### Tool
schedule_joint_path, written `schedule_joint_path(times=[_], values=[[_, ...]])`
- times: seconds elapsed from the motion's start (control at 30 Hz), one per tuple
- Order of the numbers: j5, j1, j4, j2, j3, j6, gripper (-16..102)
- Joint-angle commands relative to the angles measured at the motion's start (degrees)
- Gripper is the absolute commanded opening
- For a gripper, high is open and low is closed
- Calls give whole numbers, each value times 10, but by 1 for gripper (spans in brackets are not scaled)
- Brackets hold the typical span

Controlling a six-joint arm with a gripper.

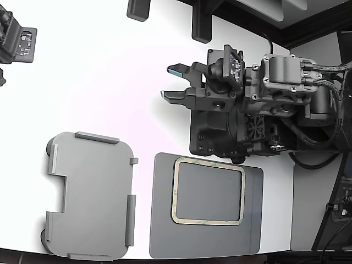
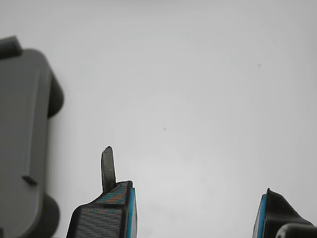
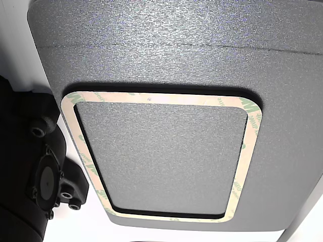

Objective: Grab top frame and put it into gray box.

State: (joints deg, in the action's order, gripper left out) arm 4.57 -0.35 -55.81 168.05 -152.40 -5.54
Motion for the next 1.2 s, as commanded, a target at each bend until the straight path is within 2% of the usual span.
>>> schedule_joint_path(times=[0.0, 0.5, 0.6, 0.7, 1.0, 1.17], values=[[25, -6, 2, 12, 13, -17, 100], [36, -6, 2, 12, 13, -24, 100], [22, -14, -1, 12, 14, -25, 100], [-13, -38, 6, 11, 14, -6, 100], [-10, -35, 17, -79, 121, 30, 100], [-1, -8, 2, -140, 207, 153, 99]])
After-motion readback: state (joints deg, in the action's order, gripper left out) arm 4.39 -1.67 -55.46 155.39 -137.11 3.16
